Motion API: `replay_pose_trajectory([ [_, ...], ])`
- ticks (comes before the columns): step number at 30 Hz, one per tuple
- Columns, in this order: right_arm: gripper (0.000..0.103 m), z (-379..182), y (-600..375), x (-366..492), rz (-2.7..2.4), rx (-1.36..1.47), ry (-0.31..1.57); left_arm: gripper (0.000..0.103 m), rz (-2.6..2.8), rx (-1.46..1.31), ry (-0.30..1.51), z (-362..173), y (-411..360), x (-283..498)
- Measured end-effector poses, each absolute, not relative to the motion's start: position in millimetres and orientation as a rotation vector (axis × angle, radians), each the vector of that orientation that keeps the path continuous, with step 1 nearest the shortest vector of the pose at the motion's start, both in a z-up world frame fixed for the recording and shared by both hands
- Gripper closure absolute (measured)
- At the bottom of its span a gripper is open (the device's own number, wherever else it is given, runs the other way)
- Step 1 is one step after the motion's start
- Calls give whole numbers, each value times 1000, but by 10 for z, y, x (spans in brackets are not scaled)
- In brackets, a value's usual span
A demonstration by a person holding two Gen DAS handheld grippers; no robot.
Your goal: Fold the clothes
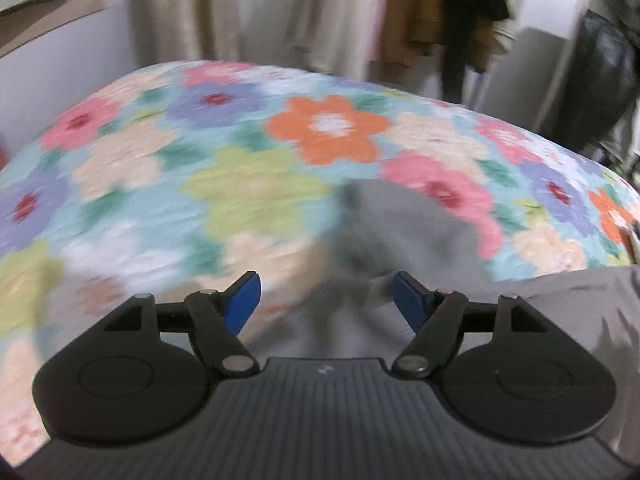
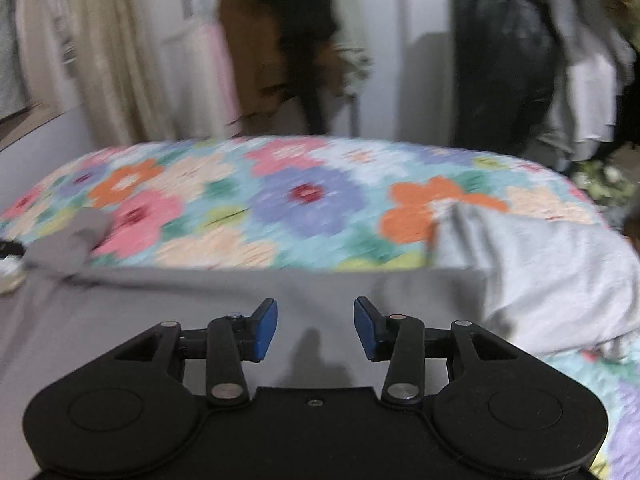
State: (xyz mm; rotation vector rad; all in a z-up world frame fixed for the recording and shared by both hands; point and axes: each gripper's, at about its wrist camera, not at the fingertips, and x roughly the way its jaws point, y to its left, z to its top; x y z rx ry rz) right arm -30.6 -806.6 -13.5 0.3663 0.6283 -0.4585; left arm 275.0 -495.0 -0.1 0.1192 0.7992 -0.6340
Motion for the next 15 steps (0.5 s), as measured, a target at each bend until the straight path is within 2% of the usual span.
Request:
replay_pose_trajectory([
  [5,55,-103,-7566,-235,-305,392,648,36,-638,118,806,-74,-4127,2627],
  [9,55,-101,-7008,147,-199,353,708,34,-688,100,836,-253,-3649,2268],
  [15,52,-31,-6349,807,-118,308,780,31,-547,151,1037,-551,-3088,1828],
])
